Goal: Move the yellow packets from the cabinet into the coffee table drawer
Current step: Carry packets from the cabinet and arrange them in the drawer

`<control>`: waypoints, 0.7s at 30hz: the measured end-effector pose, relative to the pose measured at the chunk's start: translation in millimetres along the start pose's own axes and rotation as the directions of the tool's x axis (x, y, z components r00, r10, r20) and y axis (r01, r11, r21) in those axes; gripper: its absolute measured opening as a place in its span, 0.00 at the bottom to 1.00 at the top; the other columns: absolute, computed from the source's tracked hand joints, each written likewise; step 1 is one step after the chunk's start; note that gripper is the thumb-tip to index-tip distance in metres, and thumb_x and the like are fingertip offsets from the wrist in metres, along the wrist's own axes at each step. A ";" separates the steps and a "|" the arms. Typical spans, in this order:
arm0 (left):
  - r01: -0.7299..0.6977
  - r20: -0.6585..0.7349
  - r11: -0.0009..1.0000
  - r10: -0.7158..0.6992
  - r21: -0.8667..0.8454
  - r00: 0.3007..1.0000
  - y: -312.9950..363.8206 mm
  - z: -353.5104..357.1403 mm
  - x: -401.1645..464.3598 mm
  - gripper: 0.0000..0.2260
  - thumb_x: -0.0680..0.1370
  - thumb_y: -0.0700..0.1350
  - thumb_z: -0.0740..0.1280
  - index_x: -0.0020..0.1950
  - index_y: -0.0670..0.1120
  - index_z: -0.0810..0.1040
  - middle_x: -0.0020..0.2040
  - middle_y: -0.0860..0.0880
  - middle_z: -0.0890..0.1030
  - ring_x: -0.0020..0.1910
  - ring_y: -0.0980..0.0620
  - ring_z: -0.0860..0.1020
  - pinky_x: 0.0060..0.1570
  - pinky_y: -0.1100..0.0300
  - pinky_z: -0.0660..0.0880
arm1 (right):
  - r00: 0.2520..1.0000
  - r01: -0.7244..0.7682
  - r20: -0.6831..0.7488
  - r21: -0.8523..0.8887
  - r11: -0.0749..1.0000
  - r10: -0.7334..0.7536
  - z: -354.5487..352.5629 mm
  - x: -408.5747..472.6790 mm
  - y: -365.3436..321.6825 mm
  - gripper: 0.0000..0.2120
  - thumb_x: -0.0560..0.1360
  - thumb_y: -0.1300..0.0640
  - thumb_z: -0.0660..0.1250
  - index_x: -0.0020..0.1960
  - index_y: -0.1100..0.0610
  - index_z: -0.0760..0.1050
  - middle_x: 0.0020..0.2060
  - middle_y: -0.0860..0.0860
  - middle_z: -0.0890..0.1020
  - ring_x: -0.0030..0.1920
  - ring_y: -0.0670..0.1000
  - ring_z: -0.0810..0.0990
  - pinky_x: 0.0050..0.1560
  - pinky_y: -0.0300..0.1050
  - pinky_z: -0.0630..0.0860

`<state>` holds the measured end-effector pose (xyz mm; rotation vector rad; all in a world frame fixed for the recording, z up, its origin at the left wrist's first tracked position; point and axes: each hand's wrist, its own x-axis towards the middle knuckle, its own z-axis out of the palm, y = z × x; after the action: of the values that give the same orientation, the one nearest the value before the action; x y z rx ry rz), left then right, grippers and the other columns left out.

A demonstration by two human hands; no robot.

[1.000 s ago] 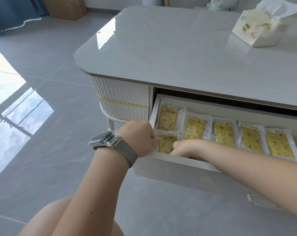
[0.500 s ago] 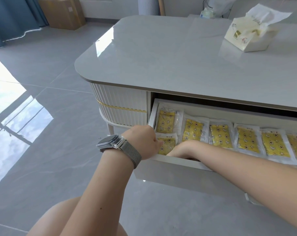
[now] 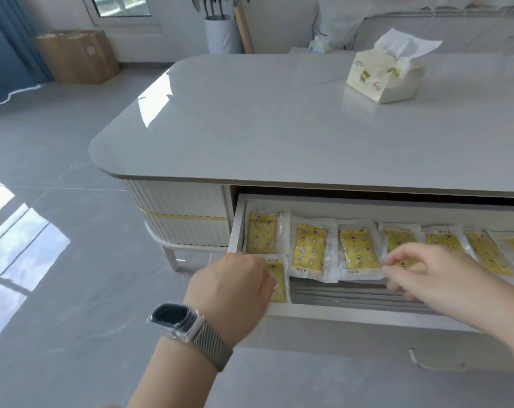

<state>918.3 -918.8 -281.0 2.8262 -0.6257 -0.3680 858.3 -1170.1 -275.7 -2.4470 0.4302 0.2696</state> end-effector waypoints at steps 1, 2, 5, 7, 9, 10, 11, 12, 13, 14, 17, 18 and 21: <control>-0.028 -0.011 1.000 0.028 -0.011 1.000 7.3 3.0 0.0 0.14 0.82 0.55 0.56 0.55 0.53 0.79 0.52 0.55 0.80 0.50 0.53 0.79 0.51 0.54 0.78 | 0.994 -0.037 -0.103 0.030 0.999 0.040 -2.9 -7.7 18.6 0.03 0.76 0.45 0.64 0.48 0.41 0.75 0.41 0.38 0.83 0.41 0.43 0.81 0.43 0.42 0.75; -0.056 -0.019 0.998 0.055 -0.030 0.998 14.6 5.2 0.9 0.14 0.82 0.55 0.55 0.56 0.54 0.79 0.53 0.56 0.79 0.50 0.54 0.78 0.51 0.54 0.78 | 0.979 -0.066 -0.191 0.010 0.998 0.067 -2.3 -14.2 33.4 0.03 0.76 0.45 0.64 0.49 0.42 0.75 0.42 0.37 0.83 0.42 0.42 0.80 0.41 0.42 0.73; -0.103 -0.053 0.994 0.102 -0.022 0.993 30.3 10.4 7.9 0.14 0.82 0.56 0.54 0.58 0.56 0.77 0.53 0.58 0.78 0.50 0.56 0.77 0.50 0.56 0.77 | 0.946 -0.113 -0.318 -0.131 0.985 0.066 10.9 -20.8 50.2 0.04 0.77 0.42 0.60 0.47 0.39 0.72 0.41 0.32 0.79 0.44 0.45 0.79 0.41 0.42 0.73; -0.115 -0.083 0.993 0.116 0.011 0.990 33.3 13.7 12.7 0.15 0.82 0.57 0.53 0.58 0.56 0.76 0.53 0.58 0.78 0.51 0.57 0.77 0.49 0.58 0.77 | 0.938 -0.107 -0.343 -0.127 0.986 0.058 12.4 -18.7 49.4 0.03 0.76 0.41 0.60 0.47 0.37 0.71 0.40 0.29 0.78 0.44 0.44 0.79 0.41 0.41 0.74; -0.125 -0.108 0.992 0.124 -0.005 0.986 37.3 16.9 16.1 0.15 0.82 0.57 0.52 0.59 0.57 0.76 0.53 0.59 0.78 0.51 0.58 0.77 0.48 0.60 0.76 | 0.937 -0.144 -0.336 -0.110 0.983 0.100 12.6 -15.5 47.6 0.04 0.74 0.41 0.62 0.48 0.37 0.70 0.39 0.28 0.78 0.44 0.43 0.79 0.40 0.41 0.74; -0.124 -0.110 0.992 0.122 -0.012 0.986 39.0 18.9 18.4 0.15 0.82 0.56 0.51 0.59 0.57 0.76 0.53 0.59 0.77 0.51 0.58 0.76 0.48 0.60 0.76 | 0.934 -0.164 -0.336 -0.113 0.980 0.117 13.2 -13.9 47.3 0.05 0.73 0.41 0.62 0.48 0.37 0.70 0.39 0.28 0.77 0.44 0.42 0.79 0.39 0.41 0.73; -0.124 -0.108 0.992 0.122 -0.012 0.987 42.3 20.2 21.0 0.15 0.82 0.56 0.51 0.59 0.57 0.75 0.54 0.59 0.77 0.51 0.58 0.76 0.47 0.61 0.75 | 0.929 -0.181 -0.348 -0.119 0.976 0.130 14.4 -13.2 46.8 0.06 0.73 0.41 0.62 0.49 0.37 0.71 0.39 0.28 0.77 0.42 0.43 0.78 0.37 0.40 0.72; -0.129 -0.108 0.991 0.127 -0.018 0.986 46.3 22.8 23.9 0.15 0.82 0.56 0.50 0.59 0.57 0.75 0.54 0.59 0.77 0.52 0.58 0.76 0.46 0.62 0.74 | 0.921 -0.191 -0.367 -0.130 0.973 0.132 14.7 -13.2 45.3 0.06 0.72 0.41 0.62 0.49 0.38 0.71 0.38 0.29 0.77 0.41 0.43 0.78 0.35 0.38 0.70; -0.129 -0.102 0.991 0.126 -0.025 0.987 50.5 25.5 25.2 0.15 0.83 0.55 0.50 0.59 0.57 0.74 0.53 0.59 0.77 0.51 0.57 0.76 0.45 0.62 0.73 | 0.915 -0.196 -0.382 -0.150 0.969 0.126 14.1 -14.6 43.1 0.07 0.72 0.41 0.62 0.49 0.39 0.73 0.38 0.30 0.78 0.41 0.44 0.78 0.34 0.37 0.68; -0.130 -0.097 0.991 0.126 -0.035 0.987 54.9 27.4 25.0 0.15 0.83 0.54 0.49 0.58 0.57 0.75 0.52 0.59 0.77 0.50 0.56 0.76 0.43 0.62 0.72 | 0.917 -0.196 -0.382 -0.181 0.964 0.114 13.2 -16.8 41.5 0.09 0.73 0.40 0.61 0.50 0.40 0.74 0.38 0.31 0.79 0.41 0.44 0.78 0.34 0.36 0.67; -0.153 -0.113 0.984 0.142 -0.095 0.983 61.4 28.8 22.0 0.12 0.80 0.52 0.55 0.54 0.55 0.78 0.41 0.58 0.80 0.39 0.55 0.79 0.32 0.63 0.73 | 0.941 -0.174 -0.330 -0.267 0.948 0.080 10.4 -19.6 41.7 0.14 0.75 0.39 0.56 0.52 0.42 0.76 0.39 0.36 0.82 0.36 0.44 0.77 0.35 0.39 0.66; -0.152 -0.135 0.985 0.140 -0.085 0.981 60.8 27.8 19.5 0.10 0.79 0.50 0.59 0.55 0.54 0.78 0.39 0.58 0.81 0.35 0.55 0.80 0.29 0.63 0.73 | 0.944 -0.174 -0.320 -0.271 0.947 0.082 10.0 -18.6 42.7 0.15 0.74 0.40 0.55 0.52 0.43 0.77 0.38 0.38 0.82 0.33 0.45 0.75 0.34 0.39 0.64; -0.128 -0.054 0.992 0.128 -0.005 0.990 60.1 21.8 4.3 0.23 0.69 0.47 0.74 0.63 0.49 0.75 0.37 0.56 0.80 0.32 0.53 0.78 0.27 0.61 0.74 | 0.955 -0.174 -0.284 -0.301 0.937 0.086 7.7 -17.1 38.5 0.21 0.72 0.45 0.54 0.57 0.47 0.79 0.34 0.42 0.82 0.34 0.49 0.76 0.37 0.42 0.67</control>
<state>892.8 -977.4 -286.2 2.7601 -0.7878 -0.2704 827.6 -1190.1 -297.9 -2.7952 0.7192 0.0660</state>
